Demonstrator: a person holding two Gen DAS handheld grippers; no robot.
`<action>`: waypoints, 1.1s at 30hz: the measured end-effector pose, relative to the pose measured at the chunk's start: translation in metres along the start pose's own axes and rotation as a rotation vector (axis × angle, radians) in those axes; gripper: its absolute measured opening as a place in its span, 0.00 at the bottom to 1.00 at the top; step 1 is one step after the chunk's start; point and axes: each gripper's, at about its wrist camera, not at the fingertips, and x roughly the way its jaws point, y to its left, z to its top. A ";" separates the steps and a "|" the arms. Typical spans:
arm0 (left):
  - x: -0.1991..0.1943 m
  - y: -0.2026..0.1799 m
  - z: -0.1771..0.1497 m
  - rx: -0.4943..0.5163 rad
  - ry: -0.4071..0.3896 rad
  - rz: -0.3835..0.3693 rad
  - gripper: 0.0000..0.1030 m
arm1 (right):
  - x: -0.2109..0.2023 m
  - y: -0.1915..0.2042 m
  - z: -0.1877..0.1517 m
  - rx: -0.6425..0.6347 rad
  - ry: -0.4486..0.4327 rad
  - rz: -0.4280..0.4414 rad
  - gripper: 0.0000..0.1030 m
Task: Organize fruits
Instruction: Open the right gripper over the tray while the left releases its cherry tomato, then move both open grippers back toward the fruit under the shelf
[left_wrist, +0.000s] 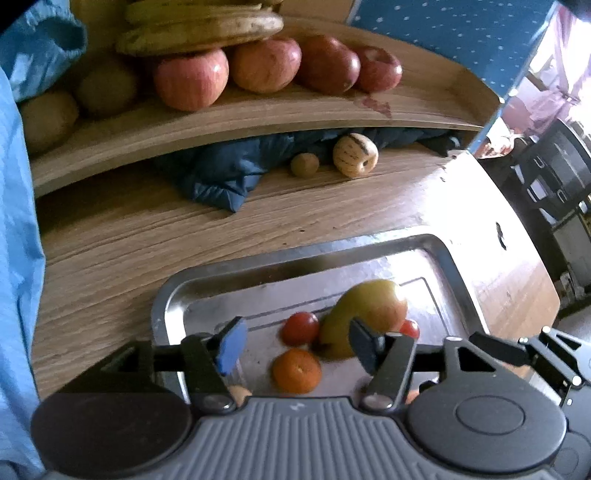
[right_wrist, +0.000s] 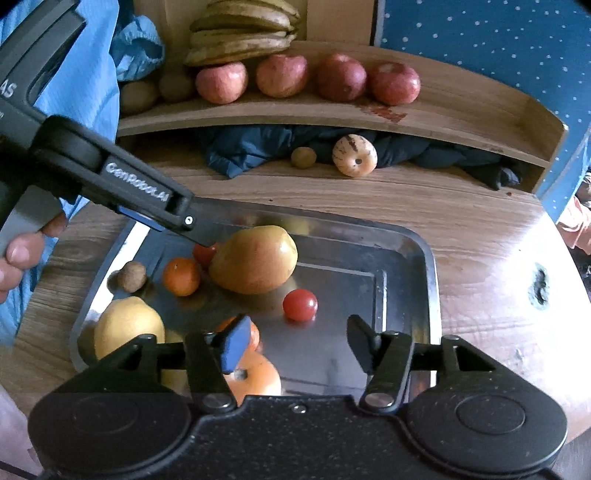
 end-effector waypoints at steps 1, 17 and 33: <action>-0.004 0.000 -0.002 0.009 -0.008 -0.002 0.73 | -0.003 0.001 -0.001 0.004 -0.001 -0.004 0.64; -0.044 0.019 -0.041 0.086 0.002 -0.035 0.99 | -0.034 0.027 -0.011 0.008 0.013 -0.001 0.92; -0.047 0.032 -0.067 0.107 0.068 0.052 1.00 | -0.034 0.037 -0.015 -0.024 0.060 -0.001 0.99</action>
